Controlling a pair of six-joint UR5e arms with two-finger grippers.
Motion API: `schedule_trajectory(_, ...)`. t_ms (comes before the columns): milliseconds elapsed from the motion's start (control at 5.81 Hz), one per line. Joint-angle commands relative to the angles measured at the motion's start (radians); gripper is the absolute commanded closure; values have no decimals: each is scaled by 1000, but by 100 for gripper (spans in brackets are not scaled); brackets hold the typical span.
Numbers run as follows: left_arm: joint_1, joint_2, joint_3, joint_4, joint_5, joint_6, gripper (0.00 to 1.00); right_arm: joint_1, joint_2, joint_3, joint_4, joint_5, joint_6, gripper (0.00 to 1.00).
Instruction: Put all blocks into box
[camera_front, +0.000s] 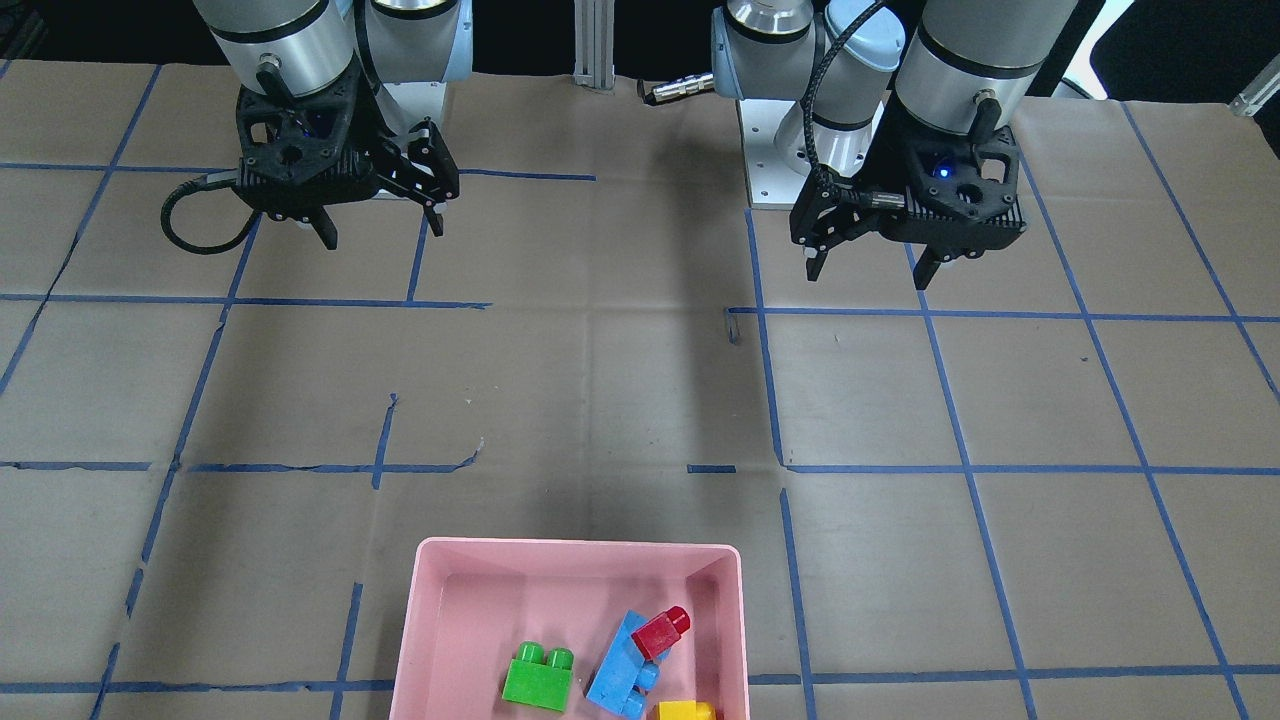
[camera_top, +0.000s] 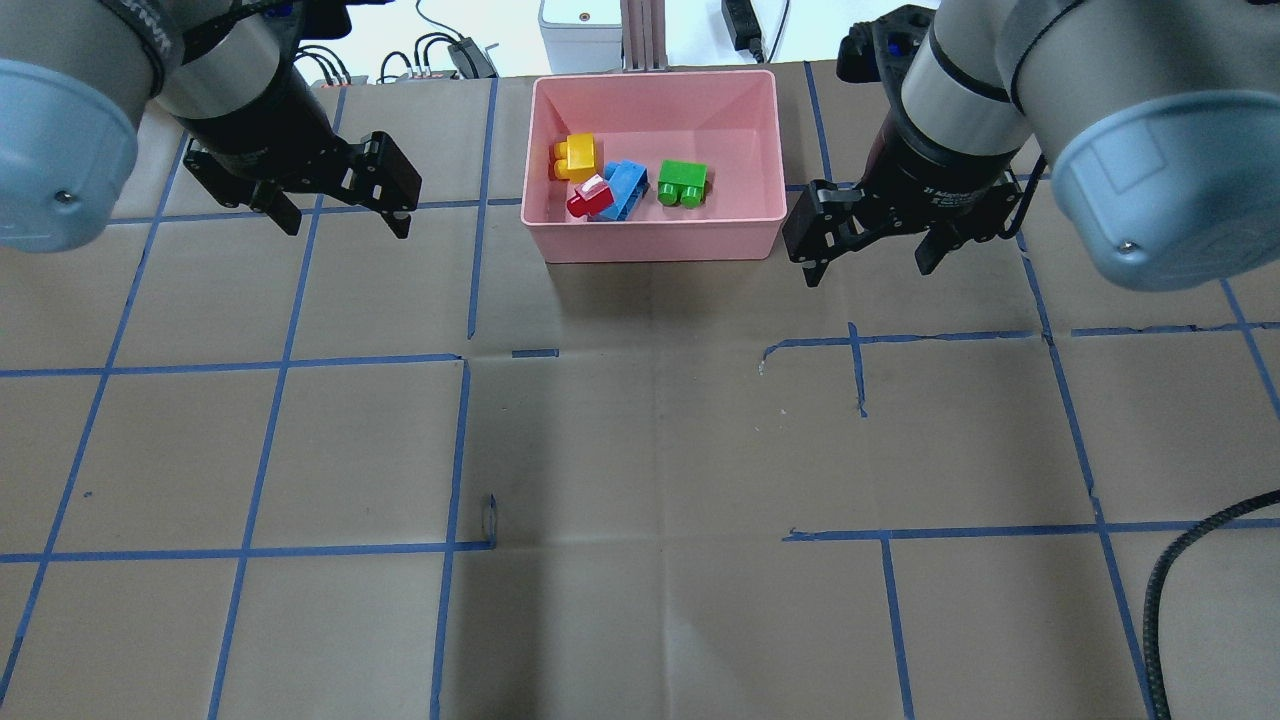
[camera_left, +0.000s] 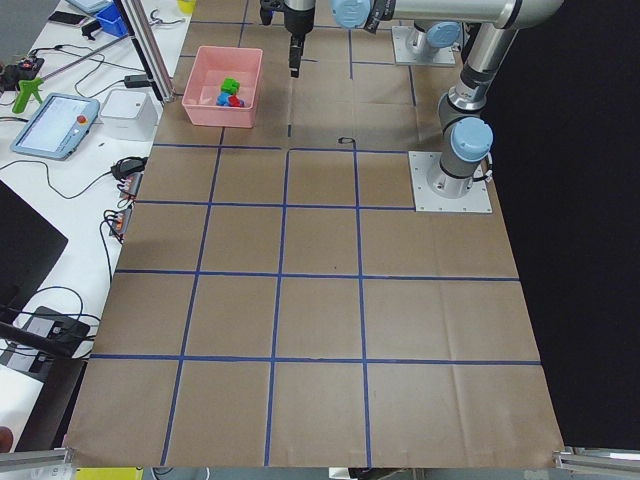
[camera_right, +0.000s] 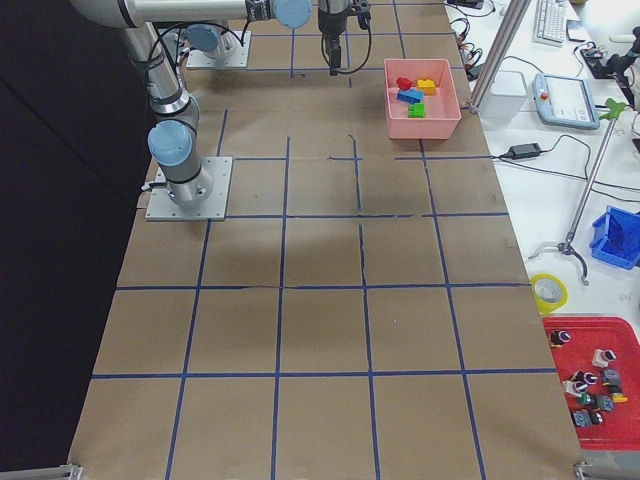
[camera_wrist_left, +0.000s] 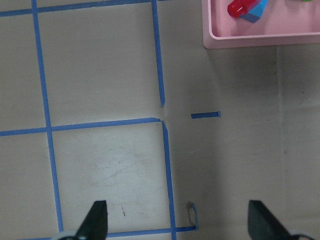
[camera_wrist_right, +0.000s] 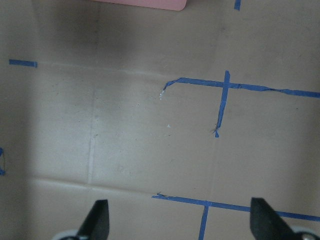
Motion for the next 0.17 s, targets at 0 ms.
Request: schedule_trajectory(0, -2, -1, 0, 0, -2, 0, 1, 0, 1, 11, -1, -7, -2, 0)
